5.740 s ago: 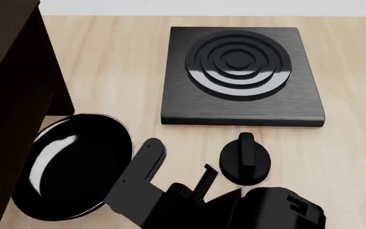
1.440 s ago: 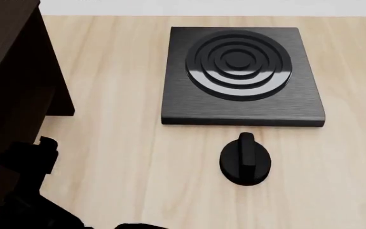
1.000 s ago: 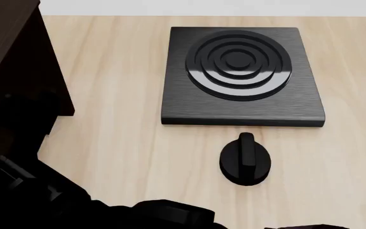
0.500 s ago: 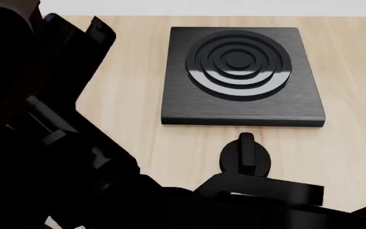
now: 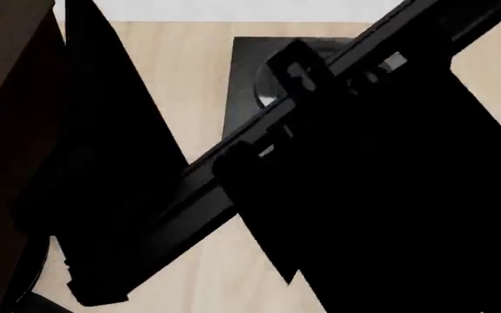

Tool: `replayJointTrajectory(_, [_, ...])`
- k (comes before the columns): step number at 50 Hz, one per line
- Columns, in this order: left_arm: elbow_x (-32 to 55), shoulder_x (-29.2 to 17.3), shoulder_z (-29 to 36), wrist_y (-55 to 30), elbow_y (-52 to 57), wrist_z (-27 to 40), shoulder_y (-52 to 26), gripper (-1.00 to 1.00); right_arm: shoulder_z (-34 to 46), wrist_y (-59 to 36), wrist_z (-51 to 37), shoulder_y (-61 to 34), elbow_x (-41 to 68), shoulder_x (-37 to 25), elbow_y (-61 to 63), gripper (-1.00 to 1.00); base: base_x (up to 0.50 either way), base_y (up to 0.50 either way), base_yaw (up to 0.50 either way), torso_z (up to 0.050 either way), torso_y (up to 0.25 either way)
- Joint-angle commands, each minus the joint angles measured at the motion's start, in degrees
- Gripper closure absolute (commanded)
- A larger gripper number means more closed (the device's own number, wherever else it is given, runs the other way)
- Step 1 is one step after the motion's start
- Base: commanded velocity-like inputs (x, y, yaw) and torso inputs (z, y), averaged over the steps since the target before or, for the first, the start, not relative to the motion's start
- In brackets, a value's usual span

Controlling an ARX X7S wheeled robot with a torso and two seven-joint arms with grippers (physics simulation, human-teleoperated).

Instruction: Put the frying pan under the cabinet shelf.

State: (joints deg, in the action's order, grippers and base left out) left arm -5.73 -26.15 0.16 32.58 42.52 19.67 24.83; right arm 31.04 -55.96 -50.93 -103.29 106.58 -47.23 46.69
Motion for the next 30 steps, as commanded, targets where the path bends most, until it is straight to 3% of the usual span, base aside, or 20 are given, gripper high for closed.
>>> replayJointTrajectory(1, [0.36, -0.24, -1.03, -0.30, 1.96, 0.13, 0.75, -1.00, -7.25, 2.13, -10.51, -11.61, 22.23, -19.10, 1.71, -1.00, 0.00, 0.00, 0.00, 0.000, 0.000])
replayJointTrajectory(3, [0.52, -0.44, -1.52, -0.20, 2.37, 0.24, 1.14, -1.00, -9.86, 2.56, -10.71, -11.56, 25.57, -26.33, 2.62, -1.00, 0.00, 0.00, 0.00, 0.000, 0.000])
replayJointTrajectory(5, [0.60, -0.48, -1.70, -0.23, 2.46, 0.33, 1.23, -1.00, -11.17, 3.77, -10.76, -10.81, 26.06, -28.82, 2.85, -1.00, 0.00, 0.00, 0.00, 0.000, 0.000])
replayJointTrajectory(9, [0.76, -0.61, -2.25, -0.20, 2.93, 0.53, 1.57, -1.00, -17.19, 10.35, -4.24, -9.48, 27.65, -42.65, 2.78, -1.00, 0.00, 0.00, 0.00, 0.000, 0.000])
replayJointTrajectory(11, [1.04, -0.63, -2.46, -0.13, 3.25, 0.69, 1.79, -1.00, -20.53, 8.49, -7.58, -12.42, 32.80, -42.74, 0.00, -1.00, 0.00, 0.00, 0.00, 0.000, 0.000])
replayJointTrajectory(13, [0.87, -0.67, -2.47, 0.15, 3.22, 0.68, 1.97, -1.00, -37.72, -8.40, -24.77, 4.76, 47.16, -28.98, -6.66, -1.00, 0.00, 0.00, 0.00, 0.000, 0.000])
replayJointTrajectory(14, [0.81, -0.74, -2.62, 0.19, 3.39, 0.68, 2.14, -1.00, -46.31, -12.50, -29.88, 11.87, 50.53, -27.48, -7.93, -1.00, 0.00, 0.00, 0.00, 0.000, 0.000])
replayJointTrajectory(16, [1.04, -0.88, -2.82, 0.29, 3.58, 0.73, 2.34, -1.00, -63.50, -15.85, -34.14, 15.50, 53.16, -26.28, -9.54, -1.00, 0.00, 0.00, 0.00, 0.000, 0.000])
replayJointTrajectory(19, [1.14, -0.86, -3.33, 0.32, 3.66, 1.00, 2.56, -1.00, -72.55, -16.96, -38.59, 20.82, 55.66, -24.98, -11.31, -1.00, 0.00, 0.00, 0.00, 0.000, 0.000])
replayJointTrajectory(22, [1.17, -0.88, -3.69, 0.29, 4.05, 1.14, 2.75, -1.00, -87.31, -18.06, -38.94, 34.54, 56.00, -23.90, -11.67, -1.00, 0.00, 0.00, 0.00, 0.000, 0.000])
replayJointTrajectory(24, [1.14, -0.86, -3.78, 0.28, 4.04, 1.21, 2.76, -1.00, -91.89, -18.93, -38.86, 39.48, 56.51, -23.52, -11.28, -1.00, 0.00, 0.00, 0.00, 0.000, 0.000])
replayJointTrajectory(30, [0.88, -0.78, -3.90, 0.61, 3.76, 1.37, 3.01, -1.00, -115.19, -27.05, -38.76, 60.50, 54.32, -16.95, -10.61, -1.00, 0.00, 0.00, 0.00, 0.000, 0.000])
